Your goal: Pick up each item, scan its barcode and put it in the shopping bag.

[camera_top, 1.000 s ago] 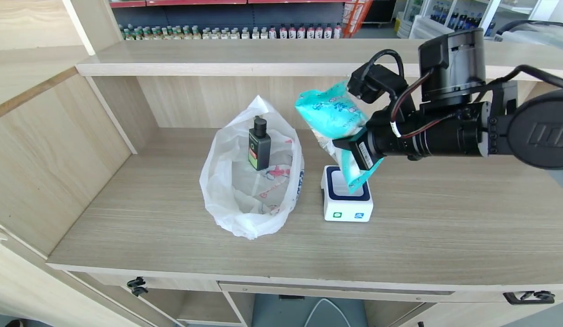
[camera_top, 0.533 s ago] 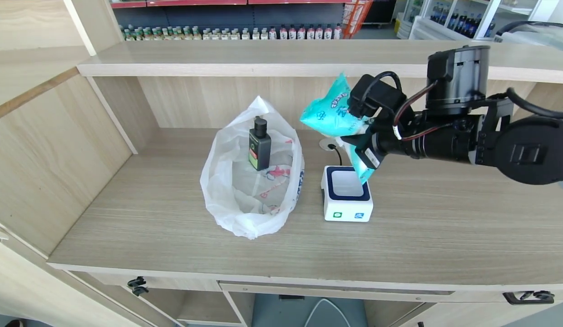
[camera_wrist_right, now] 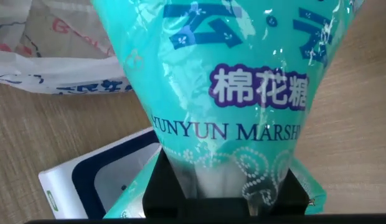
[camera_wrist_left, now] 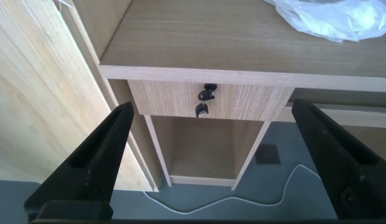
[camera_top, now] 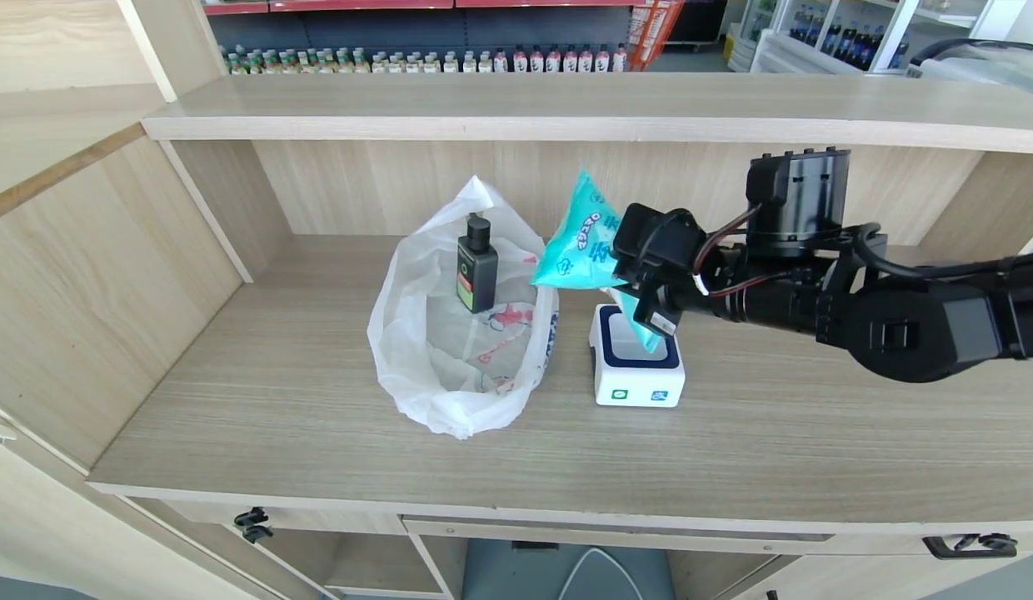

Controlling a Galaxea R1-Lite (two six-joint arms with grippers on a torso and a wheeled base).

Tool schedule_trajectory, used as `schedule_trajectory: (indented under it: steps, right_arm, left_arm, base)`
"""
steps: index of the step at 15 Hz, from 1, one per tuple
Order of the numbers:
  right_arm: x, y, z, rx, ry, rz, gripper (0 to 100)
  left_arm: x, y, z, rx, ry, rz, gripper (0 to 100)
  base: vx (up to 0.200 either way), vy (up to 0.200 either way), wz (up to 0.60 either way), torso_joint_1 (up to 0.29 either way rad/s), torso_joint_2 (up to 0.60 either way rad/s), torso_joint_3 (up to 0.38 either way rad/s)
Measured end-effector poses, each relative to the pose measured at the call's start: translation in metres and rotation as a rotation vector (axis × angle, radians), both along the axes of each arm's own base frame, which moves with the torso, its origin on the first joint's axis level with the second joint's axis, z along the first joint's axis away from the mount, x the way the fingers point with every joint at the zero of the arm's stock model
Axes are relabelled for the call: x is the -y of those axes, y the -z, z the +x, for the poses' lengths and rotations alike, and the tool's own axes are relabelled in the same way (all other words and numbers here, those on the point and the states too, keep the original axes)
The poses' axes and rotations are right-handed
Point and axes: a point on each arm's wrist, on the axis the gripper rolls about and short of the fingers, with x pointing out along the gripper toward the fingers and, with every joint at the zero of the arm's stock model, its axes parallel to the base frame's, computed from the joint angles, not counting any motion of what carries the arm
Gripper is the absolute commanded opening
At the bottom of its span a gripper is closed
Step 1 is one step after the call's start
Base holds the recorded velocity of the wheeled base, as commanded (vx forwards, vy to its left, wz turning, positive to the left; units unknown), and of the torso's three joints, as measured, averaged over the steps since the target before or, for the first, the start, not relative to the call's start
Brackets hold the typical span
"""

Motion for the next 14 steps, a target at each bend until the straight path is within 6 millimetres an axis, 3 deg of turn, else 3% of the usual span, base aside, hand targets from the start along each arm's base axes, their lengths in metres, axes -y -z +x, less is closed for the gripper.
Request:
schedule_trajectory:
  steps: [4,14]
  right_arm:
    - [0.002,0.013,0.001,-0.01,-0.027,-0.026,0]
    - [0.012,0.017,0.009,0.001,-0.062,-0.056,0]
  left_arm:
    - [0.0,0.0,0.0,0.0,0.0,0.0,100]
    - [0.0,0.0,0.0,0.0,0.0,0.0,100]
  base:
    - [0.0,0.0,0.0,0.0,0.0,0.0]
    - [0.0,0.0,0.0,0.0,0.0,0.0]
